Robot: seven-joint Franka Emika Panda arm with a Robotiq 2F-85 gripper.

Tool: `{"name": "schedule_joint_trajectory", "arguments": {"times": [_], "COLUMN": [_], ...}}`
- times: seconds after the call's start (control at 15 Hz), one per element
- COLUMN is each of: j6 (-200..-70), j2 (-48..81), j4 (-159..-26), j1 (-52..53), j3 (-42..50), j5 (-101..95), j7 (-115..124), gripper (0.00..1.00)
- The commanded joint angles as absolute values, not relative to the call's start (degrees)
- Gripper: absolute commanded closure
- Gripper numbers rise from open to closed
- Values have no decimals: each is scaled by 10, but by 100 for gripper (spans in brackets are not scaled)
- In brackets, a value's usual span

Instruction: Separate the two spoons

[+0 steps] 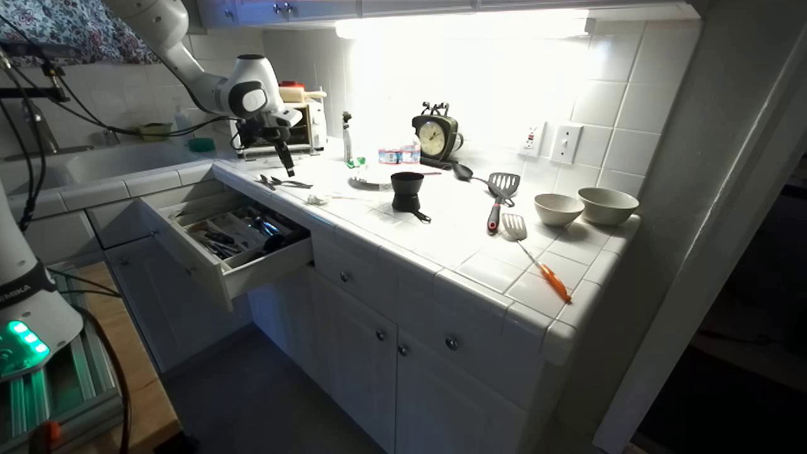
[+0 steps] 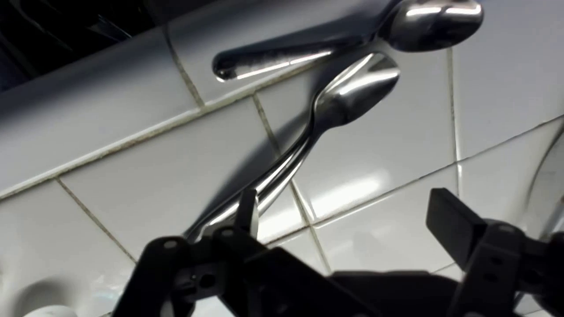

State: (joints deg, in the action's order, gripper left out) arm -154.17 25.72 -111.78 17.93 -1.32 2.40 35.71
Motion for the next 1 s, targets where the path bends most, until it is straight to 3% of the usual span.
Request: {"name": "schedule_joint_trajectory", "arguments": {"times": [0.0,0.07,0.73,0.93], "j6": [-1517,-1517,-1514,-1514], "j2": [266,267,280,281], "j4": [-1106,-1106,-1102,-1102], "j1": [197,198,201,201], "j3": [-2,-2,12,13], "j5": [11,9,4,3], "j7": [378,378,379,378], "gripper": [26,29,99,100]}}
